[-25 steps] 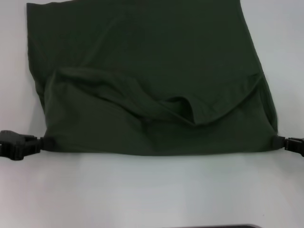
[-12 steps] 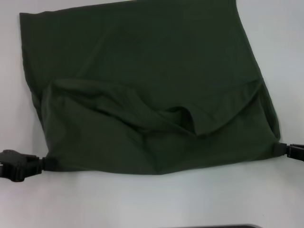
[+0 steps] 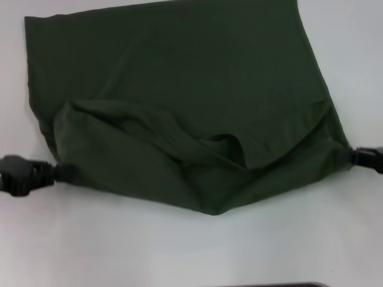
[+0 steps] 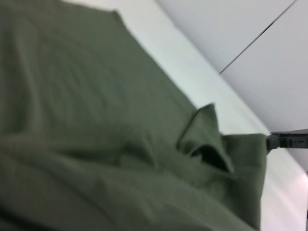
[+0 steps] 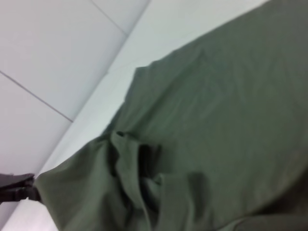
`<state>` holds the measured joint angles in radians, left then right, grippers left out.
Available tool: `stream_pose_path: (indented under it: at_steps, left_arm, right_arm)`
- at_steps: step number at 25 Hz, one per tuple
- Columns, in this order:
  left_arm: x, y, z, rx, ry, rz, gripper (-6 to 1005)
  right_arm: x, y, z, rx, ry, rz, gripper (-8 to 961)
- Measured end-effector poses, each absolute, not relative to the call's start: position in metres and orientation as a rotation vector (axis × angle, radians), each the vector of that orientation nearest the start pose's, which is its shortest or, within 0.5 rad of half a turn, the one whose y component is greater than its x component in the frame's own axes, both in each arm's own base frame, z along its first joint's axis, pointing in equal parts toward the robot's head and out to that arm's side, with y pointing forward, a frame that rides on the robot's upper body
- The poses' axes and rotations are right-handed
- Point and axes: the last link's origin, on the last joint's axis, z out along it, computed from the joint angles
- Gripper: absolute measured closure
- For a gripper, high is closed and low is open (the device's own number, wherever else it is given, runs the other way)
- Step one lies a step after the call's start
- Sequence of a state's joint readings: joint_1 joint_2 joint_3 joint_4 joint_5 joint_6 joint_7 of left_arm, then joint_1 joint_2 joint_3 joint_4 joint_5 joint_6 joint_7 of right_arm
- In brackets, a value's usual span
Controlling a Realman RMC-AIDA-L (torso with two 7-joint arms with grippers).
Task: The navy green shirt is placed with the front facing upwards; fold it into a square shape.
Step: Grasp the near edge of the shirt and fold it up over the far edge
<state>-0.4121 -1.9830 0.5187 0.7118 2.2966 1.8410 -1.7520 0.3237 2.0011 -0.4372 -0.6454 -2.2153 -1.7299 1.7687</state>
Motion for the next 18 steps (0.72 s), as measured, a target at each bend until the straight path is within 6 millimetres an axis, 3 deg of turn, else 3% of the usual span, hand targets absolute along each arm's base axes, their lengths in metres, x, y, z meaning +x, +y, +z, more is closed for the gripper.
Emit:
stream_pose_path:
  at_steps: [9, 18]
  left_arm:
    - [-0.322, 0.279, 0.076, -2.628, -1.279, -0.626, 974]
    - [-0.318, 0.276, 0.100, -2.565, -1.215, -0.789, 974]
  right_arm:
    - [0.325, 0.282, 0.057, -2.482, 1.419, 0.777, 918]
    - [0.306, 0.293, 0.081, -2.514, 1.304, 0.879, 918]
